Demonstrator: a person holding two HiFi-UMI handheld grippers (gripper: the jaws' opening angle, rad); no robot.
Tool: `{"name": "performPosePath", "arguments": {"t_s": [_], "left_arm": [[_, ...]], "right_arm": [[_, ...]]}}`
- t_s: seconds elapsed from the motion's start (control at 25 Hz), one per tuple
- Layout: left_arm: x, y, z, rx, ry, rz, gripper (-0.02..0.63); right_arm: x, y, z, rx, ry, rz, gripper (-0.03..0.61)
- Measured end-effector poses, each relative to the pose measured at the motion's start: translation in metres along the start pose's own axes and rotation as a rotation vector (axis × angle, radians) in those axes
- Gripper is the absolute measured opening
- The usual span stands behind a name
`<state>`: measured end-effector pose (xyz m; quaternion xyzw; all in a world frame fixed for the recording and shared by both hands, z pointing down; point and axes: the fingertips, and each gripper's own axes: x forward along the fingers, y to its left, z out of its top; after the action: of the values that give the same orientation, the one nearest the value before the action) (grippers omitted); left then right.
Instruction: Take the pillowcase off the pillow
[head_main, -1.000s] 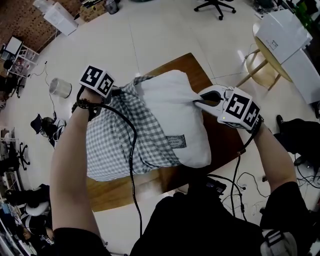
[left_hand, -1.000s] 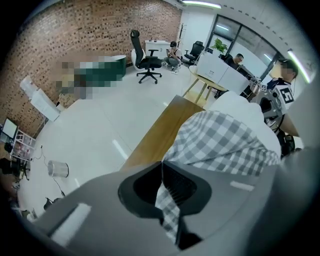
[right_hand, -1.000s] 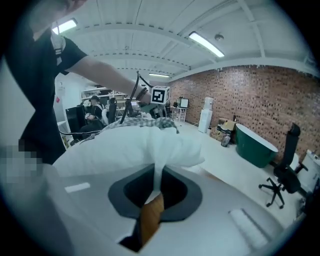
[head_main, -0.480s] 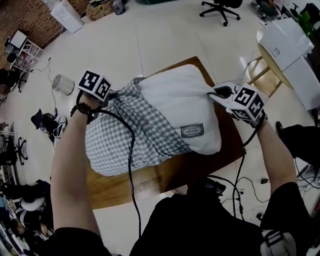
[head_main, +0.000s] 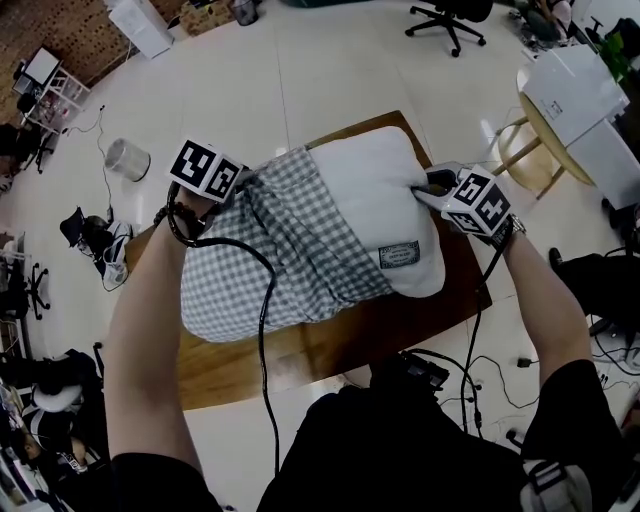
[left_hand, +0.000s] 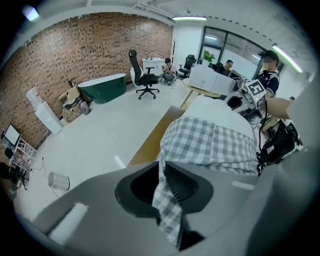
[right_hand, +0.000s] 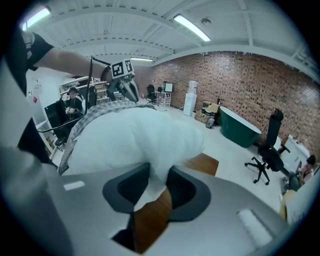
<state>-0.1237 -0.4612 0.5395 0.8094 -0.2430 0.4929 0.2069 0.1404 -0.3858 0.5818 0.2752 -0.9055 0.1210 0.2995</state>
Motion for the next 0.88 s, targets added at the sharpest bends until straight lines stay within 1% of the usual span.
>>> {"name": "performPosePath", "arguments": {"t_s": [0.08, 0.2, 0.32, 0.52, 0.6, 0.68, 0.88], "left_arm": [[-0.007, -0.005, 0.008, 0.023, -0.05, 0.013, 0.091], [-0.018, -0.011, 0.014, 0.046, -0.102, 0.027, 0.125], [-0.034, -0.018, 0.011, 0.044, -0.157, 0.039, 0.151], [-0.07, -0.044, -0.01, 0.042, -0.267, 0.056, 0.183], [-0.083, -0.058, -0.02, 0.024, -0.312, 0.05, 0.192], [-0.092, -0.074, -0.032, -0.004, -0.354, 0.039, 0.196], [-0.107, -0.11, -0.067, -0.01, -0.456, 0.031, 0.217]], "right_arm": [[0.0, -0.002, -0.006, 0.004, 0.019, -0.017, 0.127], [-0.003, -0.002, -0.008, 0.012, 0.027, -0.041, 0.14], [-0.008, 0.004, -0.009, 0.012, 0.035, -0.069, 0.158], [-0.024, 0.038, -0.003, -0.01, 0.025, -0.092, 0.16], [-0.032, 0.053, 0.004, -0.029, 0.016, -0.094, 0.16], [-0.039, 0.067, 0.012, -0.055, 0.003, -0.092, 0.161], [-0.042, 0.112, 0.022, -0.148, 0.014, -0.072, 0.192]]}}
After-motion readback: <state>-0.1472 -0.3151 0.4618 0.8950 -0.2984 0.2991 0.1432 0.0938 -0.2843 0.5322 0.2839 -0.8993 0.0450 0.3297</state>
